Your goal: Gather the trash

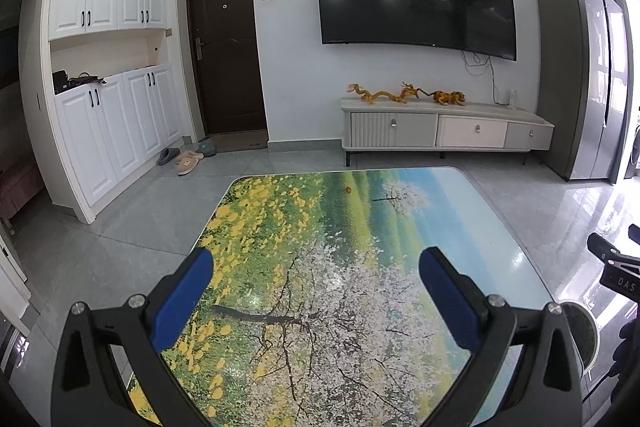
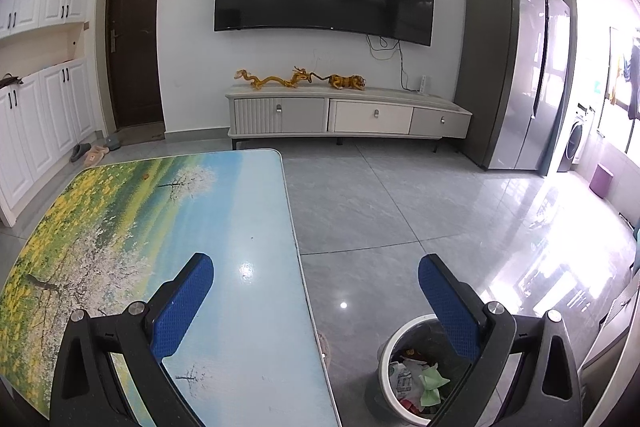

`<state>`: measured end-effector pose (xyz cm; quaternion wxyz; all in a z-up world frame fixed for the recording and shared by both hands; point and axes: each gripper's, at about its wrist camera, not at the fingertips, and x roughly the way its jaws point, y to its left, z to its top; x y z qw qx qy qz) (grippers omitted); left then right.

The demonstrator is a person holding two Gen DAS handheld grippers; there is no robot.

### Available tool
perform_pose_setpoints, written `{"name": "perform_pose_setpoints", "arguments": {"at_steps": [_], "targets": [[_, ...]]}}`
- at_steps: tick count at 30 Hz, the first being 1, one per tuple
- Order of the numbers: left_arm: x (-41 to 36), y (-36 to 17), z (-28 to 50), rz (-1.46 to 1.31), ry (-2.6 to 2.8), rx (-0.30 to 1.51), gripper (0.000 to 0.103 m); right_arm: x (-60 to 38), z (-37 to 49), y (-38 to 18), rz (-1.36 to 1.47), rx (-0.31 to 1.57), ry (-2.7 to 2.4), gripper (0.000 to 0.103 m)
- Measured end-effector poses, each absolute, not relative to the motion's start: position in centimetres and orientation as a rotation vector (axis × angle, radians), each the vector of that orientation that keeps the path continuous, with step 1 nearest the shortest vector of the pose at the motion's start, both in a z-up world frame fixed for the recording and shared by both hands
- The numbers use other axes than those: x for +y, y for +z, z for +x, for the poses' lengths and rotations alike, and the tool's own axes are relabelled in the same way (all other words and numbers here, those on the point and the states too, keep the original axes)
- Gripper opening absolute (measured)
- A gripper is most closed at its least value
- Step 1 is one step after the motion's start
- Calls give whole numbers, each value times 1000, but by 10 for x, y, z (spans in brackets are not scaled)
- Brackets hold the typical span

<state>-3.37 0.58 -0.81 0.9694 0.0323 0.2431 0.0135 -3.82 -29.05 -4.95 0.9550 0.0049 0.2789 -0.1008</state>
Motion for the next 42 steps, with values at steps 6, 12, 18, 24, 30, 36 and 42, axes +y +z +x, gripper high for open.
{"name": "perform_pose_setpoints", "arguments": {"at_steps": [6, 12, 18, 24, 30, 36, 42], "targets": [[6, -8, -33, 63, 28, 492, 103, -289, -38, -50, 8, 565, -207, 103], [9, -9, -33, 53, 38, 495, 103, -288, -40, -52, 8, 568, -207, 103], [10, -7, -34, 51, 44, 488, 103, -288, -40, -53, 6, 571, -203, 103], [11, -6, -34, 49, 46, 484, 103, -290, -41, -53, 5, 568, -202, 103], [11, -6, -34, 49, 46, 484, 103, -290, -42, -53, 5, 567, -201, 103], [11, -6, -34, 49, 45, 483, 103, -290, -42, -53, 4, 567, -201, 103], [11, -6, -34, 49, 45, 483, 103, -290, -42, -51, 3, 564, -204, 103]]}}
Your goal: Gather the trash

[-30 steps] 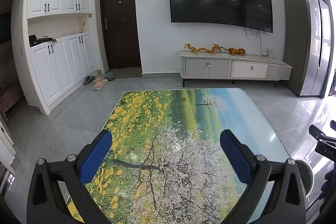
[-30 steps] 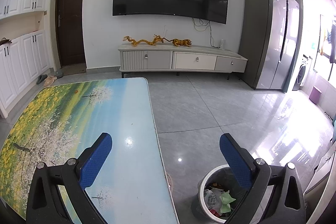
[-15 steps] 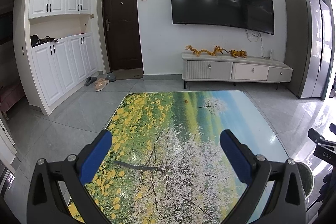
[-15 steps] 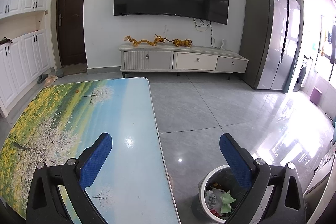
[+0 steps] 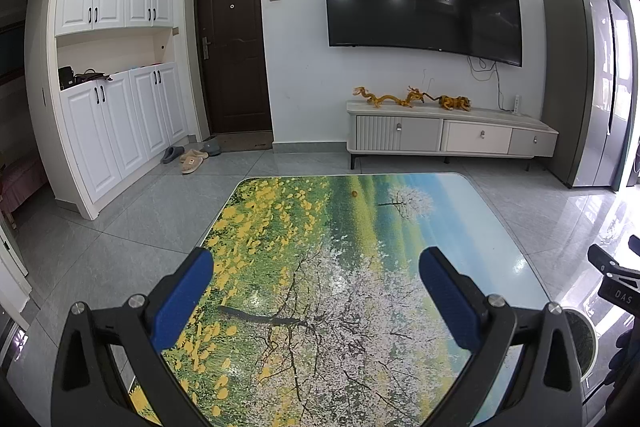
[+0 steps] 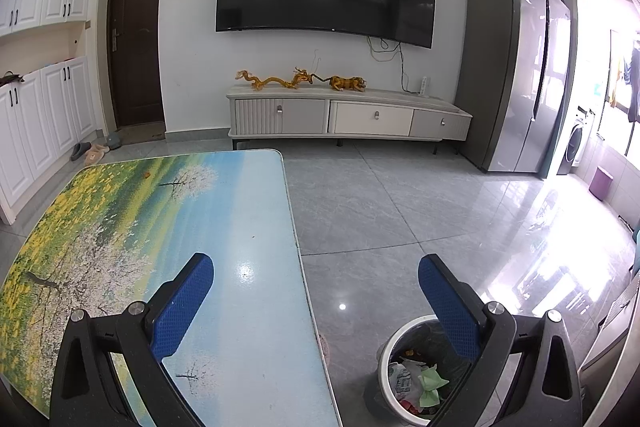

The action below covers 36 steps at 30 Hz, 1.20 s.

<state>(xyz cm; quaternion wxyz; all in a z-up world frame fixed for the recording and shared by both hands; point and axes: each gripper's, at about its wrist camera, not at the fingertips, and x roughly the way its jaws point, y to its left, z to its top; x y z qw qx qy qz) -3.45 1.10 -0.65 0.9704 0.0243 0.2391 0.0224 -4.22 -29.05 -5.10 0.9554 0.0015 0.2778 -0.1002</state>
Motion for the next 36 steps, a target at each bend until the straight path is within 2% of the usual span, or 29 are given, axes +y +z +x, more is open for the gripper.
{"name": "perform_pose_setpoints", "arguments": {"at_steps": [36], "targets": [[3, 10, -53, 61, 48, 412, 103, -289, -56, -39, -3, 510, -233, 103]]}}
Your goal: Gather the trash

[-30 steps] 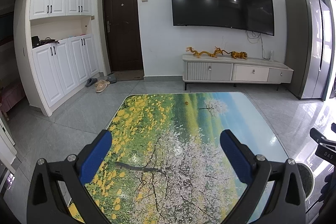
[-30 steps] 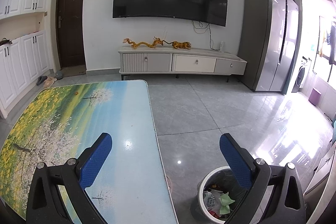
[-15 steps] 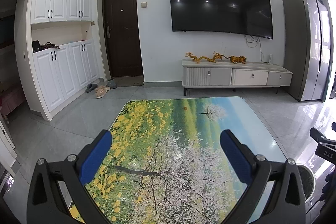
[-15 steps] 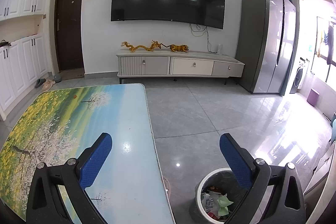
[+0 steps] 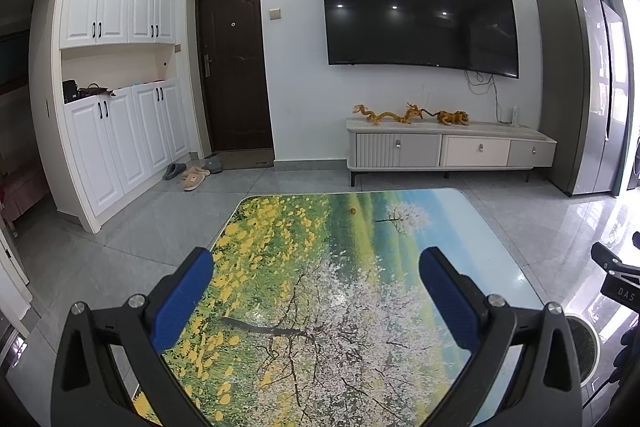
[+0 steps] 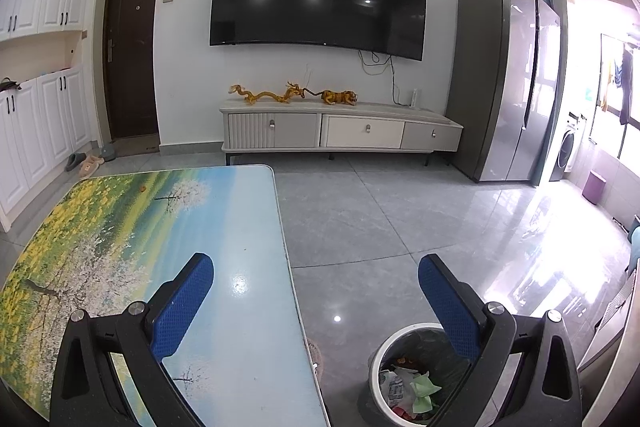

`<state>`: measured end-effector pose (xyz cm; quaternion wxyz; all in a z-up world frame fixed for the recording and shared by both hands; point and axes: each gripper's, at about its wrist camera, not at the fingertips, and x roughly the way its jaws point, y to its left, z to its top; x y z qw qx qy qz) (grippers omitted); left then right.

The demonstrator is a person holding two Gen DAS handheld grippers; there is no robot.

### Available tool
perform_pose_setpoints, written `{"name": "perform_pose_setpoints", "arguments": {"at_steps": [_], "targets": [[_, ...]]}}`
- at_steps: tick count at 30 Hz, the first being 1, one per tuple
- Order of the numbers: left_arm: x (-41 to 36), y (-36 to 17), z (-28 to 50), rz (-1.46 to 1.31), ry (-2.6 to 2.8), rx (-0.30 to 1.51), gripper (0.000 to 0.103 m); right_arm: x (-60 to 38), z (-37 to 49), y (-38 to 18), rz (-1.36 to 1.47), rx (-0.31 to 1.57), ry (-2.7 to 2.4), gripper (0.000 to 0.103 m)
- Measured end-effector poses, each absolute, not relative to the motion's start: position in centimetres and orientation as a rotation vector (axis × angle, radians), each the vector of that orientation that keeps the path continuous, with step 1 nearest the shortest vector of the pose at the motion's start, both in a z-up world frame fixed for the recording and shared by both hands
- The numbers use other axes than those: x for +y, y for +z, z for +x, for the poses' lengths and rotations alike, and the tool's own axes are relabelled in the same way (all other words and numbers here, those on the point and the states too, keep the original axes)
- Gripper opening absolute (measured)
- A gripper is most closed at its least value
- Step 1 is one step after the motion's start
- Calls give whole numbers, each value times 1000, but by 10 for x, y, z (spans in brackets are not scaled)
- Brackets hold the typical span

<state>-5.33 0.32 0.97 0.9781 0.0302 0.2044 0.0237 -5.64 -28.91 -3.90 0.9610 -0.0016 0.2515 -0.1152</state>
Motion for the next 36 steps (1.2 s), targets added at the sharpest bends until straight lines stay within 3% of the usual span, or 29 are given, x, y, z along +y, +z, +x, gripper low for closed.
{"name": "perform_pose_setpoints", "arguments": {"at_steps": [36], "targets": [[1, 24, -84, 58, 51, 357, 103, -295, -86, -21, 4, 446, -247, 103]]}}
